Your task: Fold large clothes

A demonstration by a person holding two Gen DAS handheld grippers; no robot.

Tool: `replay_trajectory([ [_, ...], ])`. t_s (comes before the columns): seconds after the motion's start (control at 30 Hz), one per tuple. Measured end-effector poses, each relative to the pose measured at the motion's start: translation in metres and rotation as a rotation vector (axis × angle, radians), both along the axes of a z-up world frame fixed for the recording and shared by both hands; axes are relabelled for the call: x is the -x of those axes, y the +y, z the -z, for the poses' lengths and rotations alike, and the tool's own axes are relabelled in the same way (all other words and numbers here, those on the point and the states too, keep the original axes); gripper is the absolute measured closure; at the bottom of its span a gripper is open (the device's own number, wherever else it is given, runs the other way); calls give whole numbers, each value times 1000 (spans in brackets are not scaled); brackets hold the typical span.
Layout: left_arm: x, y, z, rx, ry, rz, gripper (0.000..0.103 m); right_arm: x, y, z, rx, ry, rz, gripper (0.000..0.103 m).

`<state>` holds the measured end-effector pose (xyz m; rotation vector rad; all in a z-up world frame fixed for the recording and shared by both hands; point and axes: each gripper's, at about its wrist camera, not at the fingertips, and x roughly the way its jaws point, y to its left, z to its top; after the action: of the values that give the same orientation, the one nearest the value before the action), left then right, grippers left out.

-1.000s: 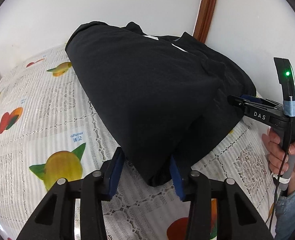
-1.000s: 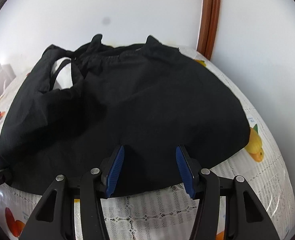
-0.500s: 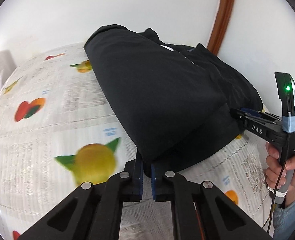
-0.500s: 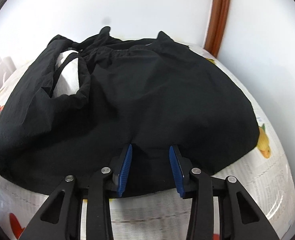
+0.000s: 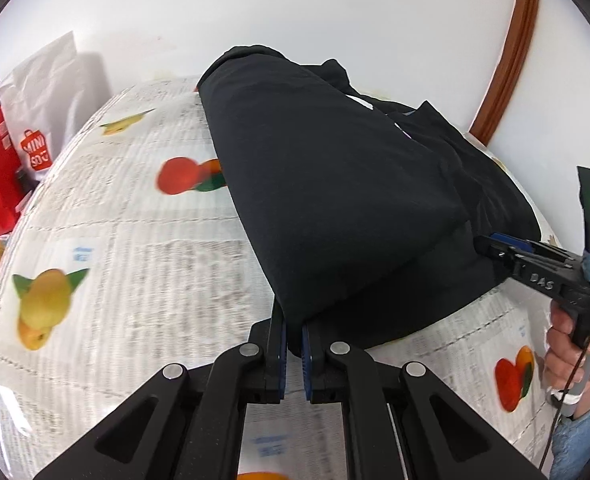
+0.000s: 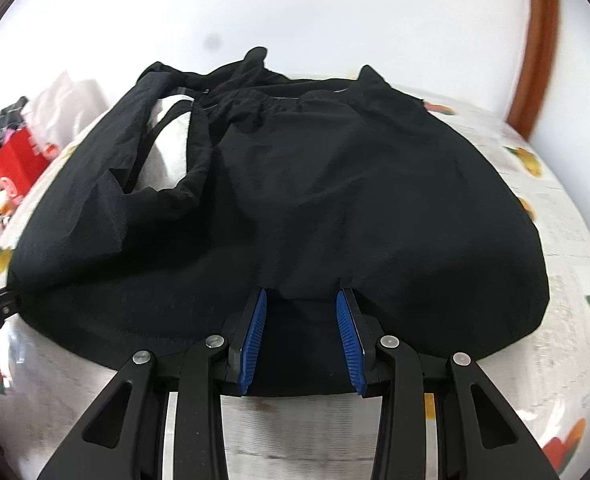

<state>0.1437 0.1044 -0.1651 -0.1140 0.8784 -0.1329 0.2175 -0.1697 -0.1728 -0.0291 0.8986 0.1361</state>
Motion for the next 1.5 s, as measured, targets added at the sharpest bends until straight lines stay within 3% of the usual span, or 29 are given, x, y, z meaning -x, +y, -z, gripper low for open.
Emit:
replay_trajectory([
  [0.2,5,18,2,7,3,-7,94,8,2,-24,-44,-46,-50,64],
  [0.33,8,19,5,28,7,1,93,8,6,-41,-82,-87,-88,56],
  [0.43,6,19,5,50,13,11,90,4,22,-45,-84,-94,-135,55],
  [0.47,8,20,4,67,11,21,87,3,27,-47,-89,-94,-154,55],
  [0.53,10,21,3,87,11,35,54,0,33,-45,-109,-85,-175,55],
  [0.57,12,21,4,93,7,43,49,-3,34,-45,-128,-81,-180,52],
  [0.7,11,16,6,85,10,50,47,-7,37,-45,-197,-82,-178,34],
  [0.87,-4,2,5,86,26,85,46,-23,49,-37,-244,-30,-194,33],
  [1.03,-12,-15,5,46,40,75,37,-40,67,-21,-284,31,-200,33],
  [1.1,-14,-19,6,28,36,70,37,-41,74,-20,-286,21,-211,38],
  [1.2,-16,-17,7,40,34,66,35,-39,82,-23,-247,-21,-217,62],
  [1.23,-16,-18,7,31,36,62,35,-38,82,-25,-245,-26,-221,79],
  [1.27,-16,-19,7,22,36,58,35,-37,82,-28,-239,-37,-225,88],
  [1.5,-19,-21,8,-15,39,17,35,0,49,-79,-324,-265,-222,95],
])
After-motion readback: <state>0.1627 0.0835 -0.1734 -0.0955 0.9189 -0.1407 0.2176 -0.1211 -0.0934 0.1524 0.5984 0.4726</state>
